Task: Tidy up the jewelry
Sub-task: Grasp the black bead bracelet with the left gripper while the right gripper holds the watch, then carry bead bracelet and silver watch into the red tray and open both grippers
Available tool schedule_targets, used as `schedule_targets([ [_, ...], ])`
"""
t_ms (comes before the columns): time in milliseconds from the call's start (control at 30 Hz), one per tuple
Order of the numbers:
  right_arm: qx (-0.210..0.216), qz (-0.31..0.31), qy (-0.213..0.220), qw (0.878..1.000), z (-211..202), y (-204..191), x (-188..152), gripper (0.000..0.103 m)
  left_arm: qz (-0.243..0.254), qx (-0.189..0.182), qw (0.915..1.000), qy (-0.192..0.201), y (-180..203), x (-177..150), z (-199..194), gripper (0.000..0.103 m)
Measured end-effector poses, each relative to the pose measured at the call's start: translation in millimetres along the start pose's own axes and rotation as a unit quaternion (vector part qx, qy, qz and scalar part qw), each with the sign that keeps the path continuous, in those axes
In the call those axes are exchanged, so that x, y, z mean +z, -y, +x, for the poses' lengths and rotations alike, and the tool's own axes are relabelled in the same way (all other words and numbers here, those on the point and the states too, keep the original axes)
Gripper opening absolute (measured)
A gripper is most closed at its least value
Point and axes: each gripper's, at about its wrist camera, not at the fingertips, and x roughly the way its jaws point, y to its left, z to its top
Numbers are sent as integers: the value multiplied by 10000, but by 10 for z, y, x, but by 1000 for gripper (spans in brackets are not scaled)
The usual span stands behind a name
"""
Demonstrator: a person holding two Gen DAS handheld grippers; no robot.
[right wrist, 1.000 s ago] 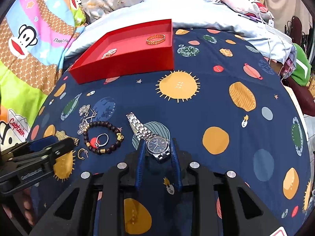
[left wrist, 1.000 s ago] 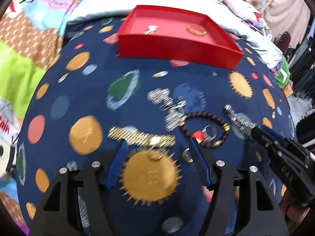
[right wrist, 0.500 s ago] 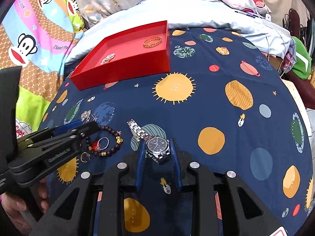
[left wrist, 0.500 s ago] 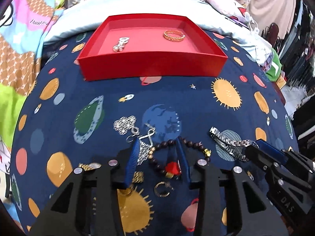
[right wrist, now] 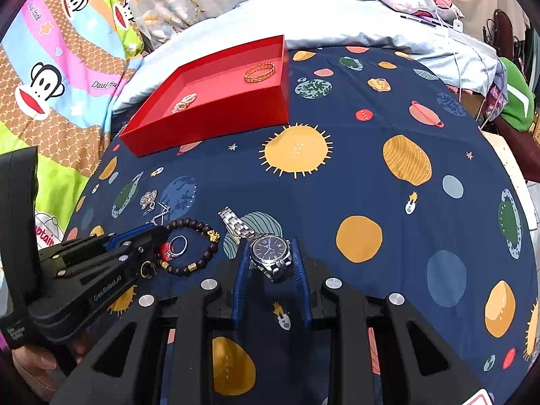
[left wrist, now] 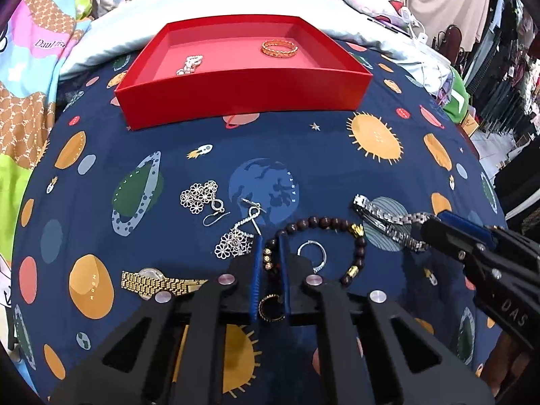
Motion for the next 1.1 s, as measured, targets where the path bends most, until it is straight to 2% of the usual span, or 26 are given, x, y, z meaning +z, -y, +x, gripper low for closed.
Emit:
schedule_targets([
  [33,-4,-4,-2,10000,1,-1,-2,24,-17,-77,10000,-39,5,-7,10,9],
  [300,-27,-14,-37,10000,10,-17,-22,24,141,5,9999,21,82,-6,22,10],
  [400,-26,-3,-40,10000,8,-14,-21,24,135,-151,9998,-27,84,-24,5,10],
  [533,-23,2,-44,10000,11,-10,-19,24,318,-77,9995,29,142,-70,-9,7],
  [700,-24,8,-33,10000,8,-7,-14,24,216,-256,9994,-32,123,-61,-30,6],
  [1100,51,-19,256,9997,-227,-57,93,24,61,-679,9967,441,165,103,-529,6],
])
